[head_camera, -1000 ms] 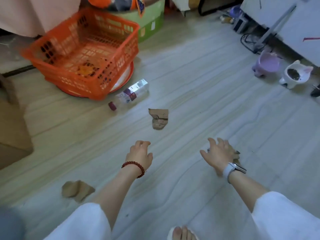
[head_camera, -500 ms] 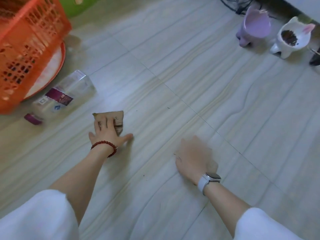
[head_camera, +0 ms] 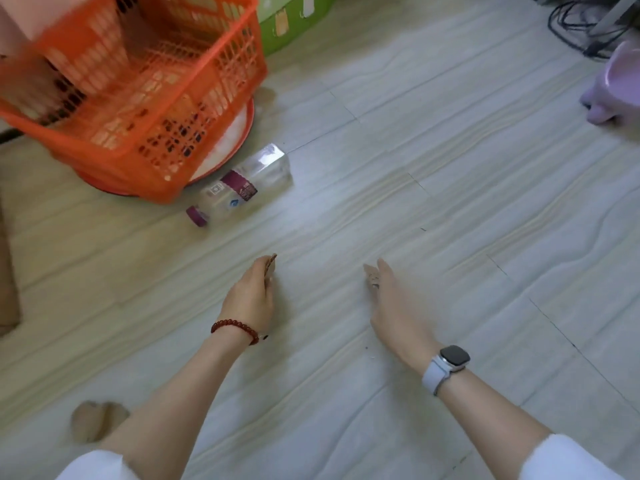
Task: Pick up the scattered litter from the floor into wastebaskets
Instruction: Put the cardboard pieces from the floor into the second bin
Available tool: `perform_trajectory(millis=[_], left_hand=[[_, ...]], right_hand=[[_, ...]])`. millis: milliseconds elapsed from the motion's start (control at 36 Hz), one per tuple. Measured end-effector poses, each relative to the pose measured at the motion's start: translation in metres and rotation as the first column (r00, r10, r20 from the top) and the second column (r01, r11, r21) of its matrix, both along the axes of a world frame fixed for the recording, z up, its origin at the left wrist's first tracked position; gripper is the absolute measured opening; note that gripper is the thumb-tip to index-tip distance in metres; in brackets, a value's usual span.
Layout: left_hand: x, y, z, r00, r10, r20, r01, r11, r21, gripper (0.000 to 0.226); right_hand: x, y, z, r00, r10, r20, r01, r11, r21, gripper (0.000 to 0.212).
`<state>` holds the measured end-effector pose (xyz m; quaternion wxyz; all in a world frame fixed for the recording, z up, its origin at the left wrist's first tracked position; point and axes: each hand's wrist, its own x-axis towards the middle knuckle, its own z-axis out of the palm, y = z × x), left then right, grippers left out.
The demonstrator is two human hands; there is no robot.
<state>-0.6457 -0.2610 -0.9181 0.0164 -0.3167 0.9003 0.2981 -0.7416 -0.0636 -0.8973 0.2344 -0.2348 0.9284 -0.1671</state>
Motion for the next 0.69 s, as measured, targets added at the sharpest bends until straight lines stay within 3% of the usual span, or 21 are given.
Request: perform_trajectory(millis=[111, 222, 389, 472, 528, 611, 694], left_hand=[[0.062, -0.037, 0.023, 0.987, 0.147, -0.072, -0.149, 0.989, -0.021, 0.037], [0.126, -0.076, 0.053, 0.918, 0.369, -0.147, -0.387, 0.915, -0.114, 0.027], [0.224, -0.109, 0.072, 0.871, 0.481, -0.1, -0.491, 0.846, -0.206, 0.02], [0.263, -0.106, 0.071, 0.869, 0.492, -0.055, -0.484, 0.821, -0.302, 0.019], [0.284, -0.102, 0.07, 0.85, 0.525, -0.025, -0.502, 0.797, -0.336, 0.019], [0.31, -0.093, 0.065, 0.809, 0.587, -0.016, -0.559, 0.762, -0.326, 0.018], [0.327, -0.082, 0.058, 0.803, 0.594, -0.047, -0.581, 0.761, -0.29, 0.014]], right_hand=[[0.026, -0.059, 0.025, 0.994, 0.106, -0.019, -0.107, 0.976, -0.187, 0.039], [0.062, -0.117, 0.041, 0.938, 0.325, 0.124, -0.273, 0.909, -0.316, 0.027], [0.148, -0.199, 0.028, 0.633, 0.699, 0.333, -0.652, 0.713, -0.259, 0.044], [0.198, -0.231, 0.007, 0.496, 0.784, 0.372, -0.78, 0.591, -0.207, 0.035], [0.226, -0.246, -0.007, 0.434, 0.838, 0.332, -0.848, 0.504, -0.162, 0.025], [0.251, -0.262, -0.024, 0.36, 0.897, 0.257, -0.913, 0.395, -0.1, 0.031], [0.259, -0.266, -0.036, 0.365, 0.891, 0.27, -0.92, 0.389, -0.039, 0.043]])
